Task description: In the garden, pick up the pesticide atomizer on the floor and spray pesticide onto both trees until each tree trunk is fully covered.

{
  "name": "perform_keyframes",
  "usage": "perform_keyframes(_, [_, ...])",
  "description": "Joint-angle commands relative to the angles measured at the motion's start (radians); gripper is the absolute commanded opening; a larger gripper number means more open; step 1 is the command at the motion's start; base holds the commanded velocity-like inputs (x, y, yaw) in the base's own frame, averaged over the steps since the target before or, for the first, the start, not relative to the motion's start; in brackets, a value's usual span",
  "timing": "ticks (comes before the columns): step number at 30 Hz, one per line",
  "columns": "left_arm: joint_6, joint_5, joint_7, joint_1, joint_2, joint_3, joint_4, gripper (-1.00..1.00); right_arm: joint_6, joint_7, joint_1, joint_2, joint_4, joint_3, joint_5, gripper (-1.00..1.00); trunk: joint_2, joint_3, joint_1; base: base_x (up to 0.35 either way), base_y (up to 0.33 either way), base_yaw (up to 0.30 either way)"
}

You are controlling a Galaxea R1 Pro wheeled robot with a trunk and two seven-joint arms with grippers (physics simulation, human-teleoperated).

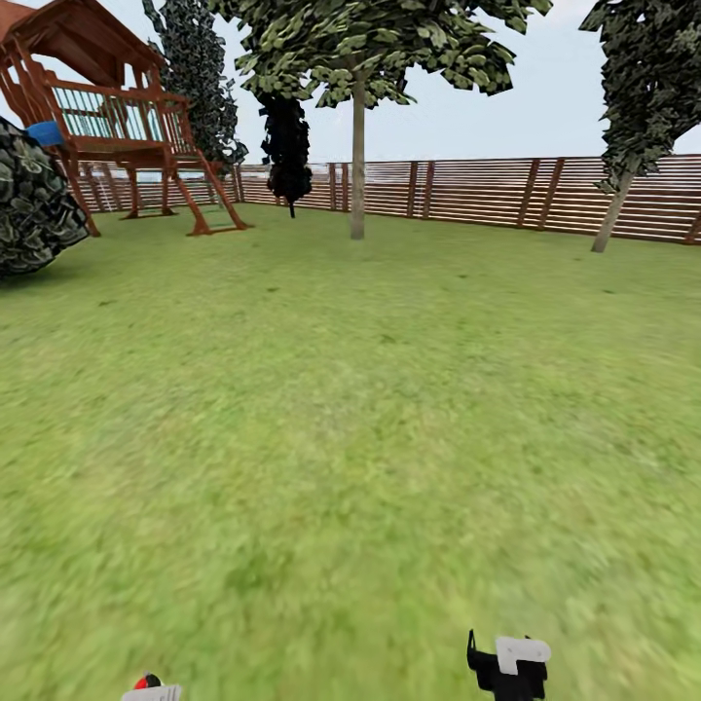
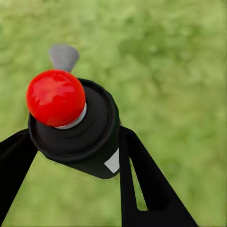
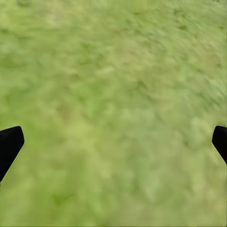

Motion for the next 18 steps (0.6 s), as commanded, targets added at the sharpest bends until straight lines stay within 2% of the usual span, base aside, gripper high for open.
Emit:
perform_keyframes(1, [-0.002,0.004,-0.010,-0.001,0.000,0.007,0.001,-1.00,-0.002,-0.005,-0.001,0.000,0.001,-0.007,0.010,1.00,0.000,-0.001,0.000,0.338,0.000,0.000])
perform_keyframes(18, [-0.002,0.004,-0.010,-0.001,0.001,0.007,0.001,-1.00,-0.002,-0.005,-0.001,0.000,0.001,-0.007,0.010,1.00,0.000,-0.001,0.000,0.338,0.000,0.000])
